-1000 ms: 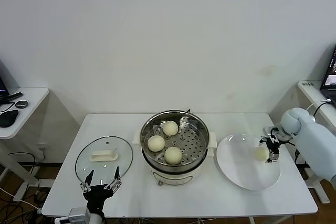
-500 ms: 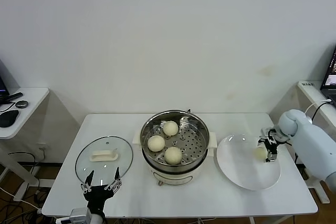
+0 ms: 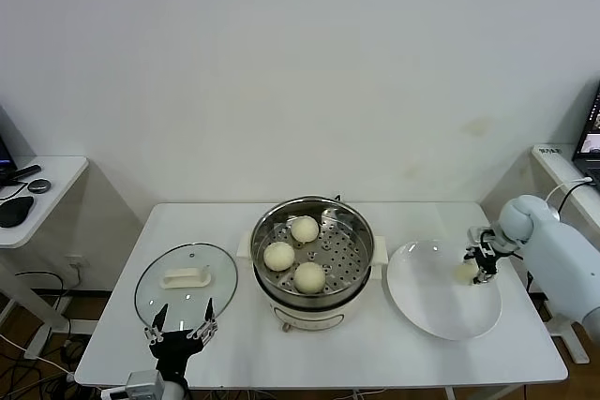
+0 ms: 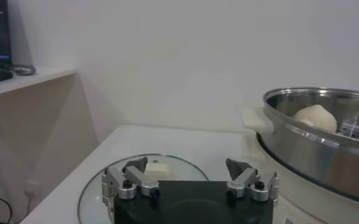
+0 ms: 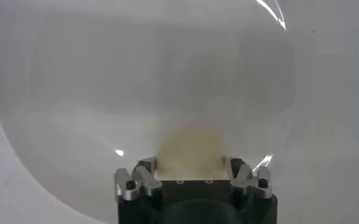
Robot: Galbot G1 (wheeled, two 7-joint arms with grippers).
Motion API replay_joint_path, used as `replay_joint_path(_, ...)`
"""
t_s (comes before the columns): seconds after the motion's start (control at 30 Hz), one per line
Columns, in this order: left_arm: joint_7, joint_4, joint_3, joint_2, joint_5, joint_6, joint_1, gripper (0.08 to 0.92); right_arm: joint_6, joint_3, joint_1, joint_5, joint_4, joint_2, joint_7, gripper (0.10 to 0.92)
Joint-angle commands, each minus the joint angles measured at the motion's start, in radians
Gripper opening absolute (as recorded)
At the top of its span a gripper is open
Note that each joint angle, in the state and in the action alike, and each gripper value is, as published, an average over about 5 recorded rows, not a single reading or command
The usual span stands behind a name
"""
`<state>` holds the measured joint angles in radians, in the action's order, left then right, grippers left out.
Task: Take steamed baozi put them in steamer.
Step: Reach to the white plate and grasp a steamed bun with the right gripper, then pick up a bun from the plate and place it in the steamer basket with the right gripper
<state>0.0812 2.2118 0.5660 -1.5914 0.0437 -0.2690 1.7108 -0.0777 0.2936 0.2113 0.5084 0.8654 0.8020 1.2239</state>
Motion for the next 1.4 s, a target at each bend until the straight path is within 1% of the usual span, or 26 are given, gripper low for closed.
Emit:
replay_joint_path(0.03, 0.001, -0.002, -0.001, 0.002, -0.004, 0.002, -0.005, 0.823, 0.052, 0.044, -0.045, -0.106, 0.069, -0.041, 0.023, 0.524)
replay_joint_path(0.23, 0.015, -0.018, -0.001, -0.003, -0.027, -0.001, -0.021, 0.823, 0.21, 0.271, -0.279, -0.384, 0.246, -0.125, 0.063, 0.518)
replay_joint_path(0.37, 0.018, -0.011, 0.0, 0.003, -0.029, -0.001, -0.021, 0.823, 0.302, 0.45, -0.49, -0.552, 0.351, -0.126, 0.068, 0.523)
replay_joint_path(0.6, 0.018, 0.021, 0.006, -0.004, -0.005, -0.012, -0.032, 0.823, 0.46, 0.73, -0.832, -0.853, 0.477, 0.0, 0.062, 0.526)
replay_joint_path(0.73, 0.018, 0.041, 0.002, -0.004, 0.008, -0.015, -0.029, 0.823, 0.533, 0.813, -0.918, -0.968, 0.497, 0.085, 0.064, 0.526)
replay_joint_path(0.83, 0.017, 0.054, 0.006, -0.006, 0.016, -0.017, -0.03, 0.823, 0.564, 0.853, -0.934, -1.009, 0.503, 0.137, 0.064, 0.526)
replay_joint_path(0.93, 0.016, 0.061, 0.01, -0.005, 0.026, -0.019, -0.032, 0.823, 0.585, 0.898, -0.931, -1.016, 0.517, 0.182, 0.062, 0.526)
replay_joint_path(1.1, 0.016, 0.067, 0.013, -0.001, 0.038, -0.019, -0.034, 0.823, 0.597, 0.964, -0.909, -0.947, 0.523, 0.229, 0.049, 0.526)
replay_joint_path(1.27, 0.014, 0.073, 0.019, 0.001, 0.049, -0.022, -0.039, 0.823, 0.614, 0.998, -0.86, -0.91, 0.532, 0.235, 0.029, 0.526)
replay_joint_path(1.4, 0.013, 0.073, 0.024, 0.004, 0.057, -0.023, -0.043, 0.823, 0.632, 0.984, -0.795, -0.869, 0.519, 0.241, -0.032, 0.526)
